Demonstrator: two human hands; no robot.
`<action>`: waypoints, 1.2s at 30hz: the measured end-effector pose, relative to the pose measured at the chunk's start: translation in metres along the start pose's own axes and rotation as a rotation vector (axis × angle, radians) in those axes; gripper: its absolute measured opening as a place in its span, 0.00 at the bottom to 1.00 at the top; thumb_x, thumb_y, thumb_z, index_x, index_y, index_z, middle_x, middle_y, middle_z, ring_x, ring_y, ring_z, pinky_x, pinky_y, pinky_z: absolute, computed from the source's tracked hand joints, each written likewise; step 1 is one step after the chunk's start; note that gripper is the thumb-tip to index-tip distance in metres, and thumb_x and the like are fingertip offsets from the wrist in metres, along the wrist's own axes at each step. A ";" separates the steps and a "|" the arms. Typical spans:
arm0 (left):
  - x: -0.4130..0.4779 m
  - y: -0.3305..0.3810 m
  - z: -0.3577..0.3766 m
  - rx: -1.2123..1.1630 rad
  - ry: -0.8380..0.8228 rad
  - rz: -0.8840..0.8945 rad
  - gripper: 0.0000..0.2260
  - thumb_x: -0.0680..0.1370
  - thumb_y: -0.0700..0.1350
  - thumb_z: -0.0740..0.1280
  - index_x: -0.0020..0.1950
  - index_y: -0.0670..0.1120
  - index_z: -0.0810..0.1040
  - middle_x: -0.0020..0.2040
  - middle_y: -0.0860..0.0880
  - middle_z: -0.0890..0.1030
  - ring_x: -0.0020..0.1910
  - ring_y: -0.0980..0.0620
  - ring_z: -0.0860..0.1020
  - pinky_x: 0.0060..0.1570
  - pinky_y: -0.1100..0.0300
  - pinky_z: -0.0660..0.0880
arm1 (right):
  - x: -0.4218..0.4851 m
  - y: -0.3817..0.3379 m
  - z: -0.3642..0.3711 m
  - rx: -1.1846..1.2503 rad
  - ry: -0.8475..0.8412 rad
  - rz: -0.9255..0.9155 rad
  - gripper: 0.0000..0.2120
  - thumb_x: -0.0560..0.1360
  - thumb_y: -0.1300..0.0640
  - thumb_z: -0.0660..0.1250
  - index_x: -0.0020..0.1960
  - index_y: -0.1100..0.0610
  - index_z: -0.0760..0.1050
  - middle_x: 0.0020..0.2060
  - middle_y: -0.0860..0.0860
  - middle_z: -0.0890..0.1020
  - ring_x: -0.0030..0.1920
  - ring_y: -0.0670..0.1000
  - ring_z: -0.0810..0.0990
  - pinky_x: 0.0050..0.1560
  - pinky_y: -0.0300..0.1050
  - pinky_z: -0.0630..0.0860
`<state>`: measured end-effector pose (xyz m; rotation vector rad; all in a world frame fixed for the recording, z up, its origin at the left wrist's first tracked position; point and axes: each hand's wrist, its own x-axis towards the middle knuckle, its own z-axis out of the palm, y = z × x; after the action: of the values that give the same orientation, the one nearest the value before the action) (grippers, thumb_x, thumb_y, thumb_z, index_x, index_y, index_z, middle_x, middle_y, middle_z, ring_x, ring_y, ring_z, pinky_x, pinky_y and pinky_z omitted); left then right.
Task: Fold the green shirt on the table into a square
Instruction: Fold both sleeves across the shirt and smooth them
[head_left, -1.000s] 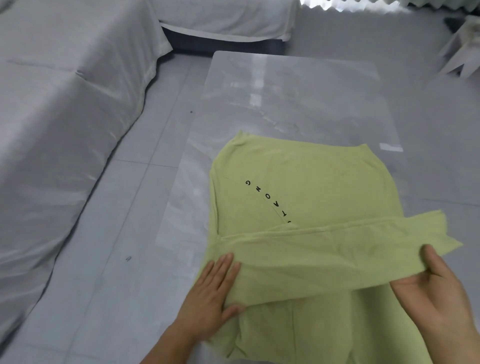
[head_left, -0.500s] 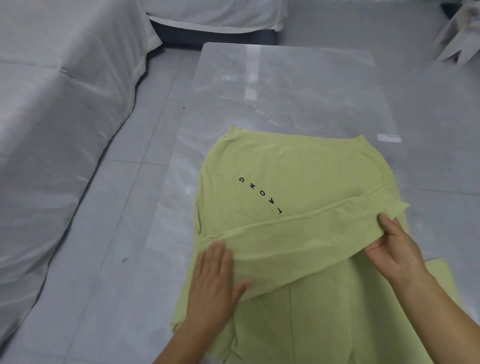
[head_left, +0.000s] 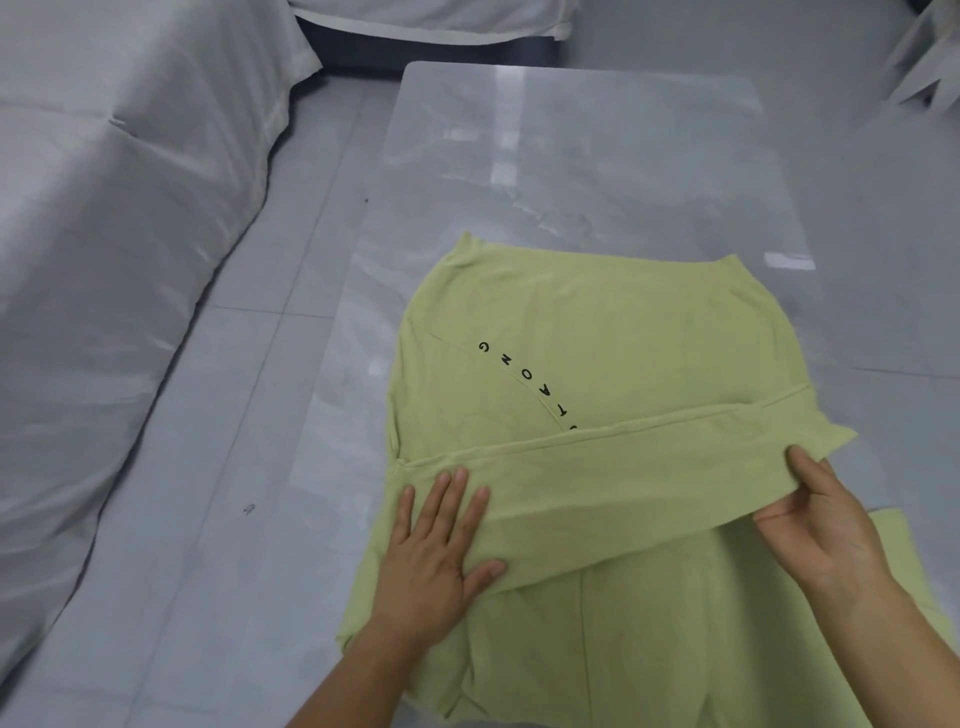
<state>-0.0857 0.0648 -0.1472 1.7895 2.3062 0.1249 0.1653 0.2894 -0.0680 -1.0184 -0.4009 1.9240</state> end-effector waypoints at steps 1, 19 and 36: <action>0.000 0.000 -0.001 -0.009 -0.004 -0.002 0.30 0.78 0.65 0.46 0.75 0.49 0.57 0.75 0.47 0.60 0.74 0.48 0.54 0.71 0.46 0.49 | 0.000 -0.002 0.001 0.025 -0.006 0.007 0.53 0.44 0.57 0.81 0.69 0.52 0.69 0.61 0.49 0.79 0.59 0.49 0.79 0.48 0.45 0.80; -0.009 0.005 -0.001 -0.053 0.014 -0.244 0.35 0.78 0.65 0.44 0.74 0.40 0.58 0.74 0.42 0.59 0.76 0.49 0.46 0.73 0.52 0.47 | 0.020 -0.004 0.019 -0.004 -0.034 -0.002 0.31 0.50 0.57 0.76 0.54 0.50 0.78 0.59 0.48 0.80 0.58 0.48 0.79 0.48 0.46 0.80; 0.013 0.020 -0.019 -0.156 0.104 -0.080 0.25 0.80 0.60 0.44 0.71 0.50 0.64 0.71 0.47 0.68 0.72 0.49 0.60 0.69 0.48 0.52 | 0.032 0.005 0.008 0.026 0.068 0.011 0.59 0.32 0.57 0.83 0.64 0.53 0.70 0.53 0.48 0.83 0.55 0.48 0.81 0.51 0.49 0.79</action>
<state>-0.0740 0.0836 -0.1263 1.6489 2.3621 0.3816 0.1480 0.3145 -0.0822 -1.0679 -0.3317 1.8941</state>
